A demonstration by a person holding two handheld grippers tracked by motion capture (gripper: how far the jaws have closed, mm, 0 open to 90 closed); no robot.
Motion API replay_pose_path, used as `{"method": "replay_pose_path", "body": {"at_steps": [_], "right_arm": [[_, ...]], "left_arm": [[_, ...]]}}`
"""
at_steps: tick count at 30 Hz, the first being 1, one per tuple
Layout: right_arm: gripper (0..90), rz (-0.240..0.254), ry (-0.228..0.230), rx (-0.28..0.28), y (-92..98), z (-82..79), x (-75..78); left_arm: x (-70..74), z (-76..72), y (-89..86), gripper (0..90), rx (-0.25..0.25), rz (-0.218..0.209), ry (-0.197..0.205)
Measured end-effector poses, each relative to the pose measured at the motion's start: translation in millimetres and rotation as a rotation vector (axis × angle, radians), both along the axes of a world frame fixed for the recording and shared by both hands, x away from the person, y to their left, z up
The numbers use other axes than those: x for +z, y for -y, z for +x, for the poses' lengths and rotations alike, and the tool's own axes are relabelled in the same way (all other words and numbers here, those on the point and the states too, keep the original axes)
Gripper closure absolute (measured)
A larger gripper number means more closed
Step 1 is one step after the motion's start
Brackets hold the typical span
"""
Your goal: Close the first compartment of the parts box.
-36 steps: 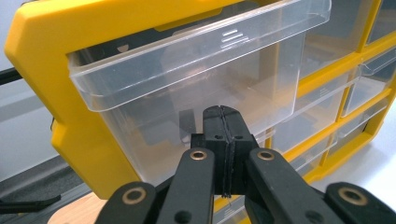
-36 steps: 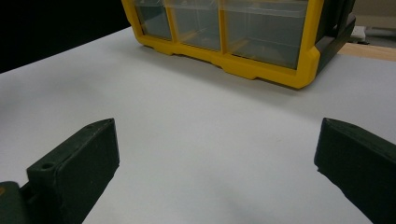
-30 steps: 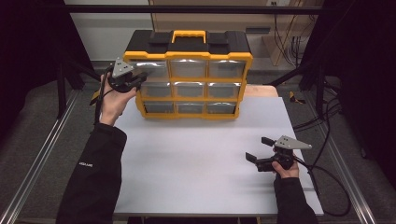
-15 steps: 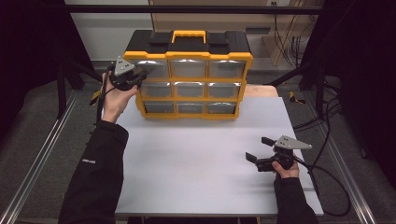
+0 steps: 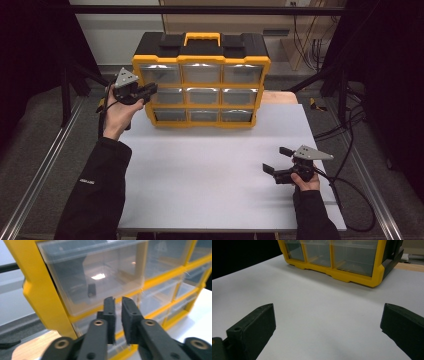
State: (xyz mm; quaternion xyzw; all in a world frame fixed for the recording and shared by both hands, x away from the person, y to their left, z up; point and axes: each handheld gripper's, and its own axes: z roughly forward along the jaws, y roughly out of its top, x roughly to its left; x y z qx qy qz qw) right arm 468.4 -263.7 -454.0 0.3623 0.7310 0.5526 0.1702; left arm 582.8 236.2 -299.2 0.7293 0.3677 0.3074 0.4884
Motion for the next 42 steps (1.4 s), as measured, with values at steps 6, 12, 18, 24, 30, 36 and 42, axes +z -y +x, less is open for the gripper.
{"method": "replay_pose_path", "body": {"at_steps": [6, 12, 18, 24, 30, 36, 42], "right_arm": [[0.6, 0.001, 0.000, 0.000, -0.1, -0.2, 0.0], [0.6, 0.001, -0.001, 0.002, -0.3, -0.2, 0.0], [0.6, 0.002, -0.001, 0.001, -0.4, -0.2, -0.1], [0.6, 0.003, -0.002, 0.002, -0.5, -0.2, -0.1], [0.6, 0.000, -0.003, 0.000, -0.6, -0.2, -0.3], [0.6, -0.002, -0.003, 0.001, -0.9, -0.2, -0.6], [0.6, -0.007, -0.007, 0.000, -1.1, -0.2, -1.0]], "left_arm": [[-8.8, -15.2, -5.7, 55.0, -0.039, -0.069, -0.017], [-20.8, -27.2, -11.2, 34.7, -0.091, -0.119, -0.031], [-33.5, -38.8, -14.3, 16.4, -0.123, -0.122, -0.036], [-49.5, -52.0, -17.1, 6.7, -0.162, -0.146, -0.046], [-68.2, -62.9, -19.3, 3.9, -0.184, -0.140, -0.053], [-86.3, -72.2, -21.7, 2.7, -0.201, -0.155, -0.055], [-103.2, -80.7, -27.5, 2.1, -0.207, -0.153, -0.066]]}}
